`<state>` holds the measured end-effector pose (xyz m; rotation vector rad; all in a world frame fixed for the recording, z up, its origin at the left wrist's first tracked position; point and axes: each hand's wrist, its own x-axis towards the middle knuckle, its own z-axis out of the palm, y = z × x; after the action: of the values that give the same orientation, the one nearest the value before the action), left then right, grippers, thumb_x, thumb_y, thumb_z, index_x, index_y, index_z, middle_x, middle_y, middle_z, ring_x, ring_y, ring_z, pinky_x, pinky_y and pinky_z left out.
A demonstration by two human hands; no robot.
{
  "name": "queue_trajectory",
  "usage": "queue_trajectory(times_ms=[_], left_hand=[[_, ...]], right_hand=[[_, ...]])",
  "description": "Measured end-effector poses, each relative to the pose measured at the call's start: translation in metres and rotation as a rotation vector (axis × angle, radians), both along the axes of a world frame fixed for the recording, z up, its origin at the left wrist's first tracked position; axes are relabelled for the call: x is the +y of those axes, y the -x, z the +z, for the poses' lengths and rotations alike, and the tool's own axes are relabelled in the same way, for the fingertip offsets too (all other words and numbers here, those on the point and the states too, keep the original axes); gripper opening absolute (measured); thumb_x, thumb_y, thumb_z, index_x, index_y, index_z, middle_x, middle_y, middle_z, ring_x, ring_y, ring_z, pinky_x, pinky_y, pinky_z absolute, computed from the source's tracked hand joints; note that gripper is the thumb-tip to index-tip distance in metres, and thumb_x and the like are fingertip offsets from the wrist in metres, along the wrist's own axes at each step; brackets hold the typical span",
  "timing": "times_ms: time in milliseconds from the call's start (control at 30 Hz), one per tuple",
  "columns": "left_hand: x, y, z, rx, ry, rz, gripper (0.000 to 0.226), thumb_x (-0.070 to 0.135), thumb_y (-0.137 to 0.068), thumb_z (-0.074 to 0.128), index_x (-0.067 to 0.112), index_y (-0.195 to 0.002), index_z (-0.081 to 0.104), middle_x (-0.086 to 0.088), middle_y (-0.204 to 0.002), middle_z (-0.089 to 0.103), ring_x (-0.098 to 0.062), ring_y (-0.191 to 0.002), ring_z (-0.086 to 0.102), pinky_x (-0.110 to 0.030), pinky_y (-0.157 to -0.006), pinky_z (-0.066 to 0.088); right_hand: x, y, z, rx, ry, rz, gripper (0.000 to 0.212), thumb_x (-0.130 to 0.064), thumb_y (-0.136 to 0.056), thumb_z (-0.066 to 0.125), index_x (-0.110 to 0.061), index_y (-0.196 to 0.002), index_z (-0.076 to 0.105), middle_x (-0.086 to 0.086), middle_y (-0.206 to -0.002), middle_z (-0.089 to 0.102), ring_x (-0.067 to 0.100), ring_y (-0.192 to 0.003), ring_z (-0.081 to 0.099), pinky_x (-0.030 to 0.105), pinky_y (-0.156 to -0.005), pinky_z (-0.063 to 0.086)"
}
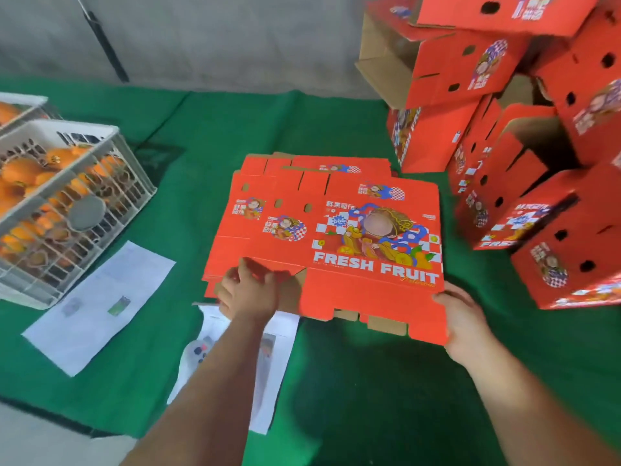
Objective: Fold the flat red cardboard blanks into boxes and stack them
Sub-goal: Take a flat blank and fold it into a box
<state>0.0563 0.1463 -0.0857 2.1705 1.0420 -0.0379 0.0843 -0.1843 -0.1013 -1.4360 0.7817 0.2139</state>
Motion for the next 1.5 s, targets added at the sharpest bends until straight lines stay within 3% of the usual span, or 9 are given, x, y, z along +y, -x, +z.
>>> queue_trajectory(times_ms=[167,267,567,700,900,1067,1200,1333,1500], left_hand=[[0.009,-0.009,0.000,0.066,-0.080,-0.162,0.052,0.056,-0.092,0.042,0.036,-0.138,0.055,-0.007,-0.148,0.048,-0.039,-0.139,0.033,-0.053,-0.115,0.020],[0.006,-0.013,0.000,0.121,-0.024,-0.166,0.049,0.060,-0.092,0.039,0.040,-0.133,0.058,-0.007,-0.146,0.050,-0.040,-0.138,0.034,-0.054,-0.112,0.019],[-0.030,-0.006,0.011,-0.068,0.504,-0.049,0.087,0.068,-0.084,0.041,0.004,-0.139,0.060,-0.024,-0.139,0.060,-0.043,-0.128,0.055,-0.054,-0.114,0.041],[-0.049,-0.005,0.011,-0.197,0.596,-0.044,0.054,0.054,-0.105,0.046,0.010,-0.133,0.060,-0.017,-0.134,0.063,-0.035,-0.122,0.060,-0.047,-0.108,0.046],[-0.093,0.001,0.032,-0.384,0.695,-0.076,0.067,0.073,-0.101,0.034,0.023,-0.136,0.060,-0.008,-0.136,0.066,-0.026,-0.125,0.060,-0.047,-0.115,0.039],[-0.149,0.023,0.045,-0.291,0.897,-0.369,0.075,0.078,-0.101,0.022,0.028,-0.122,0.075,-0.010,-0.124,0.075,-0.032,-0.119,0.070,-0.059,-0.112,0.044],[-0.171,0.036,0.045,-0.135,0.789,-0.178,0.080,0.079,-0.099,0.015,0.026,-0.117,0.073,-0.006,-0.125,0.073,-0.032,-0.123,0.062,-0.061,-0.118,0.035],[-0.174,0.052,0.044,-0.057,0.916,-0.131,0.072,0.082,-0.097,0.019,0.034,-0.118,0.067,-0.007,-0.145,0.058,-0.044,-0.138,0.048,-0.066,-0.118,0.028],[-0.203,0.069,0.052,-0.261,0.991,-0.148,0.054,0.079,-0.097,0.033,0.044,-0.116,0.070,0.010,-0.115,0.075,-0.021,-0.113,0.066,-0.052,-0.094,0.050]], right_hand=[[-0.037,0.026,0.025,0.009,0.043,0.162,0.040,0.005,-0.102,0.042,-0.004,-0.137,0.056,0.028,-0.128,0.064,0.034,-0.100,0.072,0.052,-0.093,0.055],[-0.055,0.042,0.040,-0.001,0.217,0.299,0.036,0.005,-0.102,0.044,0.001,-0.137,0.053,0.025,-0.114,0.065,0.019,-0.077,0.067,0.034,-0.068,0.054],[-0.077,0.082,0.047,-0.076,0.305,0.237,0.033,0.003,-0.097,0.046,-0.021,-0.112,0.062,-0.009,-0.070,0.068,0.005,-0.057,0.062,0.023,-0.051,0.045],[-0.093,0.080,0.048,-0.121,0.332,0.145,0.028,-0.021,-0.084,0.051,-0.021,-0.107,0.067,-0.007,-0.077,0.065,0.018,-0.073,0.055,0.034,-0.070,0.042],[-0.124,0.081,0.050,-0.203,0.428,0.217,0.035,-0.002,-0.088,0.052,-0.029,-0.103,0.068,-0.010,-0.101,0.073,0.012,-0.087,0.065,0.029,-0.070,0.048],[-0.130,0.089,0.043,-0.165,0.316,0.365,0.040,0.003,-0.093,0.054,-0.030,-0.110,0.065,-0.014,-0.109,0.074,0.006,-0.099,0.064,0.031,-0.083,0.049],[-0.154,0.106,0.044,-0.104,0.118,0.313,0.042,-0.001,-0.097,0.055,-0.036,-0.119,0.061,-0.016,-0.108,0.077,0.009,-0.107,0.066,0.039,-0.092,0.047],[-0.180,0.119,0.048,-0.082,-0.016,0.312,0.023,-0.032,-0.105,0.053,-0.042,-0.123,0.063,-0.008,-0.118,0.076,0.017,-0.115,0.065,0.039,-0.101,0.043],[-0.192,0.121,0.058,-0.090,-0.067,0.357,0.021,-0.061,-0.100,0.048,-0.046,-0.110,0.058,-0.006,-0.118,0.070,0.017,-0.115,0.063,0.039,-0.109,0.040]])
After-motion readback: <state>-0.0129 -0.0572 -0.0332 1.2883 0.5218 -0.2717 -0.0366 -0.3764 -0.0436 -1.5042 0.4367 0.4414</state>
